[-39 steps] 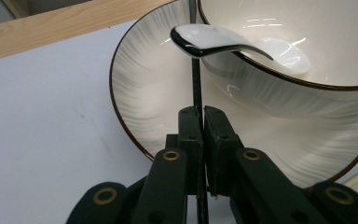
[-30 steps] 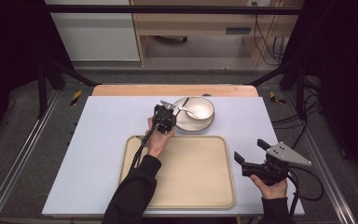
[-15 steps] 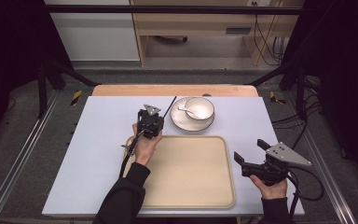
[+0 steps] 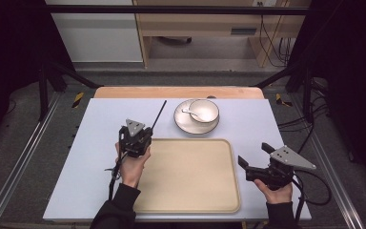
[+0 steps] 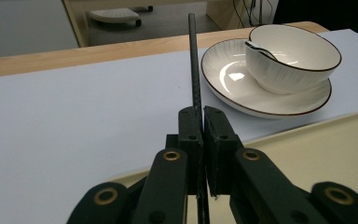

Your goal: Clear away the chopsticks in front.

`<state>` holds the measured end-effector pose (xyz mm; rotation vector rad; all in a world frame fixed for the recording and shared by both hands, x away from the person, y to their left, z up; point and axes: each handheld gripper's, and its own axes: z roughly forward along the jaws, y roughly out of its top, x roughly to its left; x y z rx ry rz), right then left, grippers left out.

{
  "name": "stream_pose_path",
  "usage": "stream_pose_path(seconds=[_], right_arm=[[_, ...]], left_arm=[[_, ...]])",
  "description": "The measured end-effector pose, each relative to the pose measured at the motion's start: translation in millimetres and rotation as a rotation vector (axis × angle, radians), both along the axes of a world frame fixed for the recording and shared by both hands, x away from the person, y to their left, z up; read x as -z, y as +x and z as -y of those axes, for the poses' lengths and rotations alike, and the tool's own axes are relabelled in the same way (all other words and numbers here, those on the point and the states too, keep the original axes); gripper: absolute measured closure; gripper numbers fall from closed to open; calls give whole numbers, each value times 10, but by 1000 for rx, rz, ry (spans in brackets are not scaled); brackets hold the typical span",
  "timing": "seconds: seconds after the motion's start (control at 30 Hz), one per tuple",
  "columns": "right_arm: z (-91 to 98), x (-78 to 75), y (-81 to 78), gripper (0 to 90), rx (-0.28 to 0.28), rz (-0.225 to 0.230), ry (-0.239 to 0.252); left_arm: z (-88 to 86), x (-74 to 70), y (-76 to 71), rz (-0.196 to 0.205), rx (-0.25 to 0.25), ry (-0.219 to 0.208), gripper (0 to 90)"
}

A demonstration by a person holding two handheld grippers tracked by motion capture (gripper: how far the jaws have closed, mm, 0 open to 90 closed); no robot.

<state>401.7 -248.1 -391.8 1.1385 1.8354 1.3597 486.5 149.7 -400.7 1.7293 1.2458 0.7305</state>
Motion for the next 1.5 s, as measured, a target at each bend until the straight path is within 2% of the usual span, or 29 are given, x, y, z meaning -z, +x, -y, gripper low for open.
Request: stream_pose_path(seconds=[0.17, 0.27, 0.43, 0.57, 0.7, 0.83, 1.0, 1.17, 1.33, 1.5], right_arm=[[-14, 6, 2, 50, -4, -5, -4], [-24, 5, 4, 50, -4, -1, -3], [-36, 3, 0, 50, -7, -2, -5], [-44, 3, 2, 50, -9, -2, -6], [-53, -2, -4, 50, -9, 0, -7], [-51, -5, -7, 50, -8, 0, -4], [-60, 0, -5, 50, -11, 0, -10], [-81, 15, 3, 50, -14, -3, -16], [-101, 22, 7, 50, -19, -8, -19], [-104, 32, 12, 50, -20, -10, -24]], left_arm=[[-93, 17, -259, 17, -21, -35, 854], [-124, 34, -380, 31, -30, -29, 854], [-196, 79, -570, 42, -53, -82, 854], [-191, 138, -727, 60, -67, -83, 854], [-161, 226, -865, 59, -78, -95, 854], [-119, 313, -952, 44, -81, -88, 854], [-87, 429, -1033, 25, -86, -99, 854], [-52, 506, -1109, 18, -90, -88, 854], [-55, 621, -1125, -16, -95, -90, 854], [-25, 729, -1111, -50, -98, -73, 854]])
